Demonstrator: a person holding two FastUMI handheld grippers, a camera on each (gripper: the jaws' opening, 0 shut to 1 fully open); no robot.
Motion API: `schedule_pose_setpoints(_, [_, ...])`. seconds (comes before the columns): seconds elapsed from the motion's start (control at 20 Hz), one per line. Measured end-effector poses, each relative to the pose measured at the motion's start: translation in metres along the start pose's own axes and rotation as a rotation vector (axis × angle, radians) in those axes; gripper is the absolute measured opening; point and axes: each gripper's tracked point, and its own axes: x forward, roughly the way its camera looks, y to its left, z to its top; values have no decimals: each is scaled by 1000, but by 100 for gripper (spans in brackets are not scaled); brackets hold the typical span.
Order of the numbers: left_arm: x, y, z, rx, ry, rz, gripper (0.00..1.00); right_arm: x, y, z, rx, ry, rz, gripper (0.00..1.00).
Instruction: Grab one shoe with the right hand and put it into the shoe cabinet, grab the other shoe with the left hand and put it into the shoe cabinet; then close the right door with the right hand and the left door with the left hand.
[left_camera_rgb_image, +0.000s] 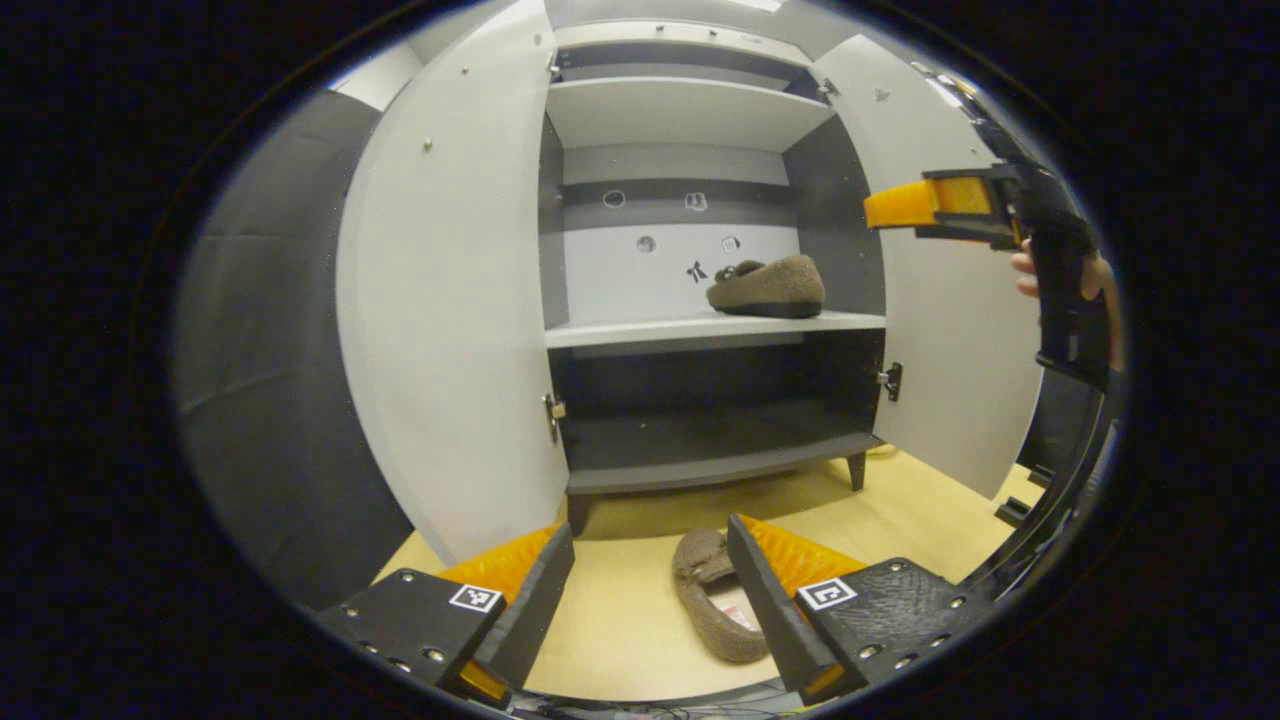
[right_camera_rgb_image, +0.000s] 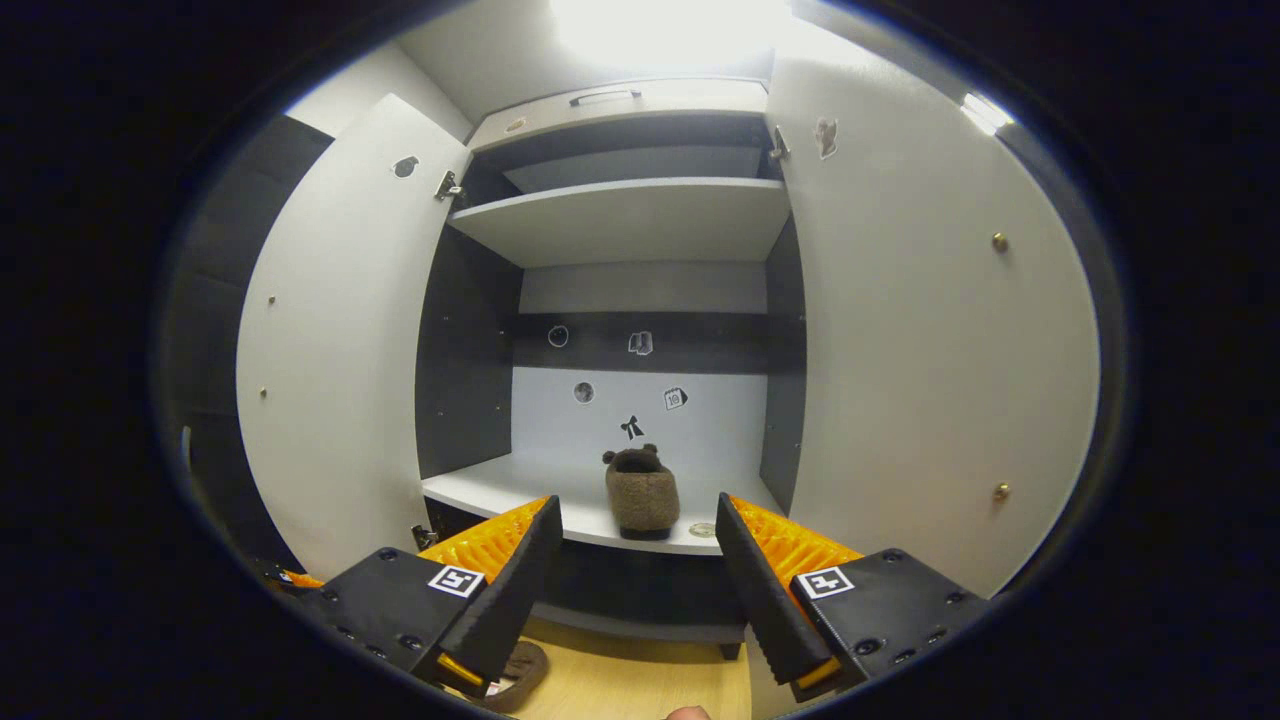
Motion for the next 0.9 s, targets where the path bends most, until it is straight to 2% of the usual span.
schedule_pose_setpoints(0.05, [5,-4,-9,-4,24,-12,95,-10,-3,3,-21,-13,-12,98])
schedule_pose_setpoints(0.1, [10,-7,-21,-2,52,-19,91,-20,-3,4,-36,-22,-18,98])
schedule_pose_setpoints(0.3, [32,-15,-76,-6,214,-43,92,-49,-19,8,-61,-48,-83,98])
schedule_pose_setpoints(0.45, [44,-23,-109,-37,303,-64,92,-69,-35,-1,-62,-23,-139,97])
schedule_pose_setpoints(0.7, [63,-31,-138,-1,384,-83,92,-107,-66,-12,-44,31,-233,97])
schedule_pose_setpoints(0.9, [80,-30,-161,32,435,-46,92,-130,-86,-4,-31,42,-295,97])
